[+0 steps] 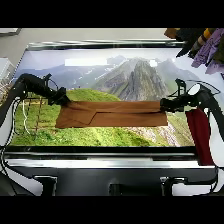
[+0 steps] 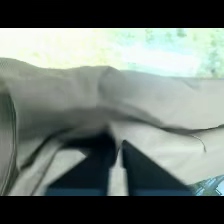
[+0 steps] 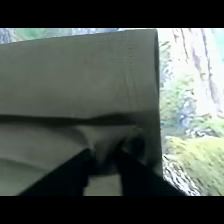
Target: Fold the clothes and pants, and hang the long-sleeved shirts on hangers.
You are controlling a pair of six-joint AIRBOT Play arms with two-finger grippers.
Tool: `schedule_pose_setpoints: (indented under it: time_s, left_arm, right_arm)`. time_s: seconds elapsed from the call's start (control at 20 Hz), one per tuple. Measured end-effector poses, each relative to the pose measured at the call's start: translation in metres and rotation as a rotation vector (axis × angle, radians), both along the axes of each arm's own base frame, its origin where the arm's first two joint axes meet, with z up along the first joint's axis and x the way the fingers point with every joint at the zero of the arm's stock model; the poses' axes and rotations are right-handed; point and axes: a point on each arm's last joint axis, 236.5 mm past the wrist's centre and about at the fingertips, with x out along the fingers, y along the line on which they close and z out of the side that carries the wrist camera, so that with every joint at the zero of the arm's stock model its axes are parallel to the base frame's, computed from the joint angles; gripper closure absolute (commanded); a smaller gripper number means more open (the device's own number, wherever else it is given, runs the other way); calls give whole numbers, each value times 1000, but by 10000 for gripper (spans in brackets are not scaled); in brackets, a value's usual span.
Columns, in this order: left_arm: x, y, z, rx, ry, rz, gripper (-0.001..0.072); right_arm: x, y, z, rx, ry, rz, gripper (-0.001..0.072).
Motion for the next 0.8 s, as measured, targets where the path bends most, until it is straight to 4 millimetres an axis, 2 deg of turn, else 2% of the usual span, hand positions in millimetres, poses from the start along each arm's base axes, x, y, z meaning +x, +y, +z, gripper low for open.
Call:
schedule_pose_setpoints:
  time_s: [0.05, 0.1, 0.2, 0.35, 0.4, 0.45, 0.5, 0.55, 0.7, 0.8]
  left_arm:
    - [2, 1, -1, 1, -2, 2, 332]
    - [4, 3, 1, 3, -9, 5, 303]
    - [11, 10, 13, 19, -42, 10, 302]
    - [16, 20, 46, 65, -106, -2, 292]
    - [15, 22, 59, 87, -127, -11, 182]
    - [14, 24, 71, 106, -144, -18, 157]
    - [12, 26, 84, 130, -164, -25, 157]
    - [10, 27, 95, 151, -184, -29, 157]
    - [3, 29, 123, 195, -226, -40, 157]
    - [-1, 31, 134, 216, -241, -44, 157]
  right_arm:
    - [1, -2, 1, 4, 6, -15, 281]
    - [0, -6, 6, 10, 12, -29, 260]
    - [3, -23, 20, 17, 3, -72, 237]
    - [3, -55, 34, 97, 1, -174, 234]
    - [1, -59, 33, 148, 11, -196, 232]
    - [-1, -59, 31, 207, 27, -208, 204]
    - [-3, -58, 28, 260, 46, -208, 115]
    - [-5, -55, 23, 305, 62, -203, 86]
    - [-9, -46, 11, 391, 100, -172, 74]
    - [-10, -41, 2, 417, 115, -154, 74]
